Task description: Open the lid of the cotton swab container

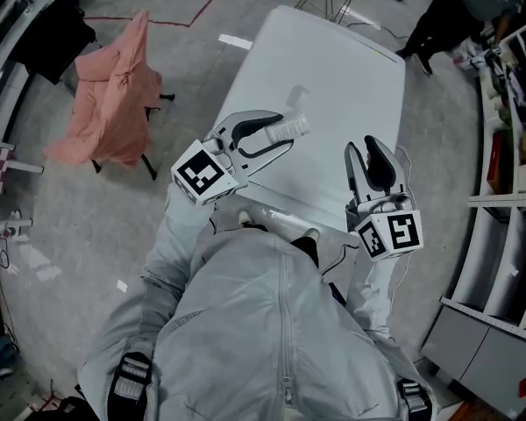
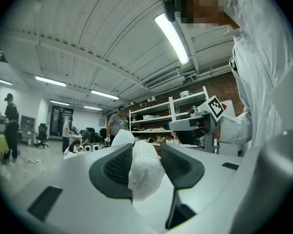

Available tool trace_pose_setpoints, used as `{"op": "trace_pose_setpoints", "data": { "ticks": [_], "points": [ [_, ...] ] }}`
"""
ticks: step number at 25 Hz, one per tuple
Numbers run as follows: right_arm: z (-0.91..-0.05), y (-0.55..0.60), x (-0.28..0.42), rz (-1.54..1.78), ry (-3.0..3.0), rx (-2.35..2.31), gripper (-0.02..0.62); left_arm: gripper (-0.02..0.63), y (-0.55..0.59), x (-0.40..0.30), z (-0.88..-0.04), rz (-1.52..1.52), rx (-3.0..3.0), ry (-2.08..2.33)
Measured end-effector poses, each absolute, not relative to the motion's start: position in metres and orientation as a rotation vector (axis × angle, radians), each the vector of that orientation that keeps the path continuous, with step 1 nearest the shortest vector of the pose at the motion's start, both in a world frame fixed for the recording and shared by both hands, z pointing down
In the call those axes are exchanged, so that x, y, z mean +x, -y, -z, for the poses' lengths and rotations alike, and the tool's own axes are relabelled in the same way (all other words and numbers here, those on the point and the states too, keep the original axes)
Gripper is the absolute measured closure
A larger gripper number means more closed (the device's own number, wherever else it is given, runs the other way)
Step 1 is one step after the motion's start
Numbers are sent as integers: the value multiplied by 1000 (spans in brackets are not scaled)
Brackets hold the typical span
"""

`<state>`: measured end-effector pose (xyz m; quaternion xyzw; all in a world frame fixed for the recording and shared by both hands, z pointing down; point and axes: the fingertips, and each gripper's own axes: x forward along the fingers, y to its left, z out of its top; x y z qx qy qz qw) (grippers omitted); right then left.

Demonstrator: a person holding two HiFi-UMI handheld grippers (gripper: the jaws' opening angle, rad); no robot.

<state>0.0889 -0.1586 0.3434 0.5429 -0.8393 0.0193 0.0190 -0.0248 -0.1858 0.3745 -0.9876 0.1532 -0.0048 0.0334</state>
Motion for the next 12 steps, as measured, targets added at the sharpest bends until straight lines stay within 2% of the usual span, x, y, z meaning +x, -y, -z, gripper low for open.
{"op": "trace_pose_setpoints", "data": {
  "ticks": [6, 12],
  "points": [
    [-342, 157, 94, -41, 2538, 1713, 498, 414, 202, -33, -359, -60, -3005, -646],
    [-334, 163, 103, -56, 2517, 1751, 522, 414, 208, -35, -340, -141, -2991, -669]
  ]
}}
